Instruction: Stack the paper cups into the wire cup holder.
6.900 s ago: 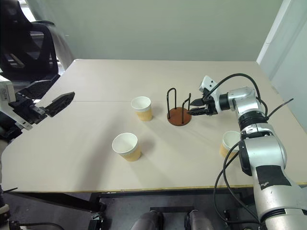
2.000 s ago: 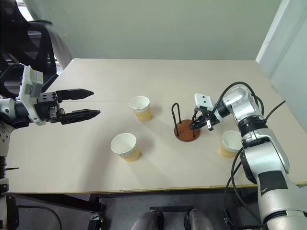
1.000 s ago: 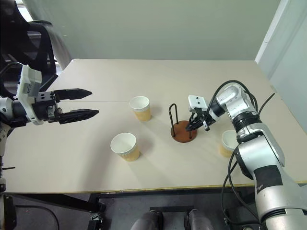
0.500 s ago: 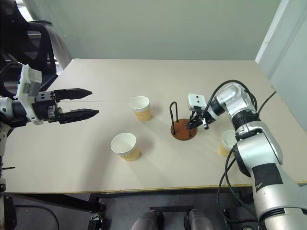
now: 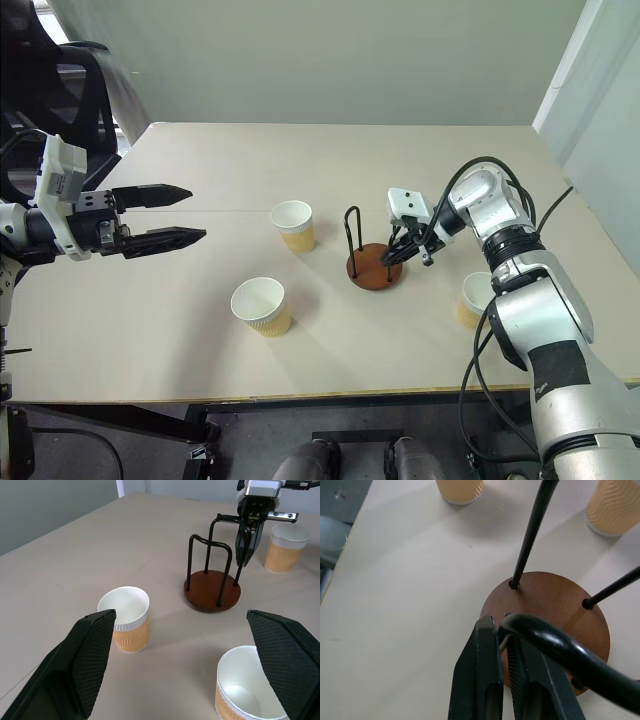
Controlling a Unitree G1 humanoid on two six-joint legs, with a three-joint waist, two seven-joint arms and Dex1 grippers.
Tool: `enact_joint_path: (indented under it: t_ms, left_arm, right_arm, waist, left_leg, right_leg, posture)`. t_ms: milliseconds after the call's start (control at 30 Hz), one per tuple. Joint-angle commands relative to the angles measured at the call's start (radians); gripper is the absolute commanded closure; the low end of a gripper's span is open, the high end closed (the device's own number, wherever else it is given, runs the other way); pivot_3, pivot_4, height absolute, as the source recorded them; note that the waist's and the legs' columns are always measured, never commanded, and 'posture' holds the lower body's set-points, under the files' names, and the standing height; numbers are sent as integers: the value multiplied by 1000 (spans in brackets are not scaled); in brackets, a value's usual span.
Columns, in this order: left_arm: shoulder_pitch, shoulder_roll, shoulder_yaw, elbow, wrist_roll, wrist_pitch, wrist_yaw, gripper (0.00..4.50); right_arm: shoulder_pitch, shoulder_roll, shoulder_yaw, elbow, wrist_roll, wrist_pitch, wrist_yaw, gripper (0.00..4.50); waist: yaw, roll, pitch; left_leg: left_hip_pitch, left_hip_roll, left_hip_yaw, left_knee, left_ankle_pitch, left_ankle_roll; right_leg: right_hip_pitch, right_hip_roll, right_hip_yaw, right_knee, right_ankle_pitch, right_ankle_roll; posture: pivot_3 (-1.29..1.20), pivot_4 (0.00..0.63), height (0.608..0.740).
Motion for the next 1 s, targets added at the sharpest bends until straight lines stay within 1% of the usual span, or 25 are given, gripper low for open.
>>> enact_joint_path:
  t_ms: [33,167,567,633,733,800,933,1000]
  left_arm:
    - [-19,17,22,-28,-11,3,-1,0]
    - [-19,19,23,-28,-12,5,-1,0]
    - [-21,18,22,-26,-8,8,-1,0]
    - [-21,17,21,-26,-8,8,0,0]
    - [-22,15,20,-25,-6,6,2,0]
    - [-23,14,20,-24,-6,5,4,0]
    - [-28,10,18,-20,-4,4,7,0]
    - [-31,8,16,-18,-3,3,10,0]
  right_arm:
    - [2,-33,55,-52,45,-27,5,4444]
    - [4,-49,99,-51,51,-57,5,4444]
    - [4,-56,167,-75,112,-54,5,4444]
    - [-1,-44,143,-52,72,-79,5,4444]
    - [-13,-42,144,-31,55,-62,5,3733]
    - [-16,-41,137,-17,36,-75,5,3124]
    - [-20,-33,89,20,-20,-108,5,1640]
    - [-23,-32,65,34,-45,-119,-9,974]
  waist:
    - [0,0,0]
    - [-1,0,0]
    - [-2,0,0]
    - [-2,0,0]
    - [-2,0,0]
    - [-2,0,0]
    - [-2,0,0]
    - [-2,0,0]
  left_leg:
    - [0,0,0,0,0,0]
    - [0,0,0,0,0,0]
    - [0,0,0,0,1,1]
    - [0,0,0,0,1,1]
    - [0,0,0,0,1,1]
    - [0,0,0,0,1,1]
    - [0,0,0,0,0,1]
    - [0,0,0,0,0,0]
  right_leg:
    - [0,0,0,0,0,0]
    - [0,0,0,1,0,0]
    - [0,0,0,0,0,0]
    - [0,0,0,0,0,-1]
    - [0,0,0,1,-1,-2]
    - [0,0,0,1,-1,-2]
    - [0,0,0,1,-1,-1]
    - [0,0,0,1,-1,-1]
  posture:
    - [0,150,740]
    - [0,150,740]
    - [0,150,740]
    - [0,150,740]
    - [0,150,740]
    - [0,150,740]
    - [0,150,740]
    - [0,150,740]
